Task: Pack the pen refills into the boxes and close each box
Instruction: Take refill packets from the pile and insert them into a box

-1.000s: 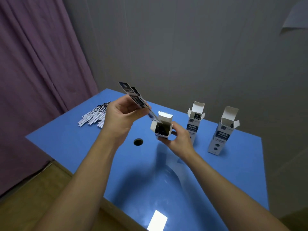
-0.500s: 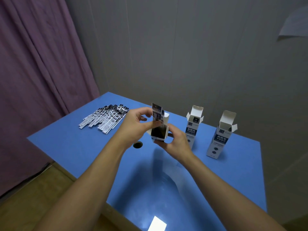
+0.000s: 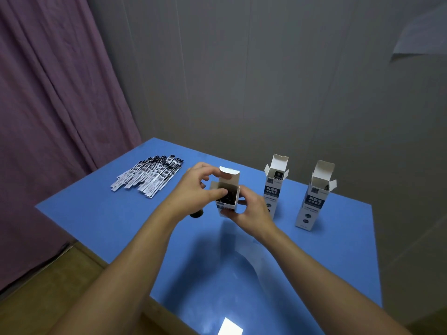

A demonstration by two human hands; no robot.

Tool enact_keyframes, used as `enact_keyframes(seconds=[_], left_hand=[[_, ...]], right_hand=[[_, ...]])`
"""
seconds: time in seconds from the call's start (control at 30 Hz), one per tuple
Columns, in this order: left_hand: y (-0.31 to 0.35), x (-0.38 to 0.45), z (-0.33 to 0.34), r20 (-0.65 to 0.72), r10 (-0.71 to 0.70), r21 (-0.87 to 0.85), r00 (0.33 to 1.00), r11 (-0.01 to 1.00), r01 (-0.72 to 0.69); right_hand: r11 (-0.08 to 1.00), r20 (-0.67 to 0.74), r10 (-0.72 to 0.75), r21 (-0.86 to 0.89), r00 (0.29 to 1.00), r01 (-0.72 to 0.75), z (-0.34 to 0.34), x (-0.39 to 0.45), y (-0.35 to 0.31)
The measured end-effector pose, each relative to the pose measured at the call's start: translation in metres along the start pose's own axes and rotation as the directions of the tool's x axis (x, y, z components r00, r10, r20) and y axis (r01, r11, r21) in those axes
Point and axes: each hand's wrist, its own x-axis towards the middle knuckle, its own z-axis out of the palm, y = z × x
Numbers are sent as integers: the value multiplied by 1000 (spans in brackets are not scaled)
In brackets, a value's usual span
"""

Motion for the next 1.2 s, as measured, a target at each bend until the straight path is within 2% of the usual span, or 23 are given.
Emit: enact_keyframes(seconds=[0.17,0.3,0.43,0.57,0.67,0.77,0.9,0.97,1.07,1.13,1.2], left_hand=[[-15,-4,-4,-44,7,-118,999,993,-12],[-41,-8,-5,-162,-101,-191,982,979,70],[-69,-15,-7,-155,-215,-74,964,976,206],[-92,-22,-13,-171,-290,66,942,950,304],[-100,-27,-16,-168,-311,153,935,929,336],[-107,-32,-17,-158,-315,232,936,909,345],[-114,-39,-19,-142,-314,282,939,896,343],[-118,-43,-20,-146,-315,318,938,883,346],[-127,-54,-24,-169,-320,393,932,846,361],[-131,-62,-29,-177,-325,463,929,806,370],[-133,-71,-35,-182,-332,543,925,751,376]], right_hand=[[997,21,67,22,998,-68,2,-2,4],[972,8,231,43,973,-231,2,4,10],[928,5,372,-7,928,-372,0,15,17],[903,47,419,-121,907,-411,0,20,29],[885,83,452,-165,888,-435,-2,22,33],[850,120,491,-286,863,-443,-1,19,36],[771,145,595,-381,791,-510,-5,4,32],[695,189,654,-532,732,-484,-6,-8,27],[645,331,677,-697,657,-313,2,-29,21],[674,386,642,-696,662,-247,8,-37,17],[705,407,575,-686,710,-178,11,-39,9]])
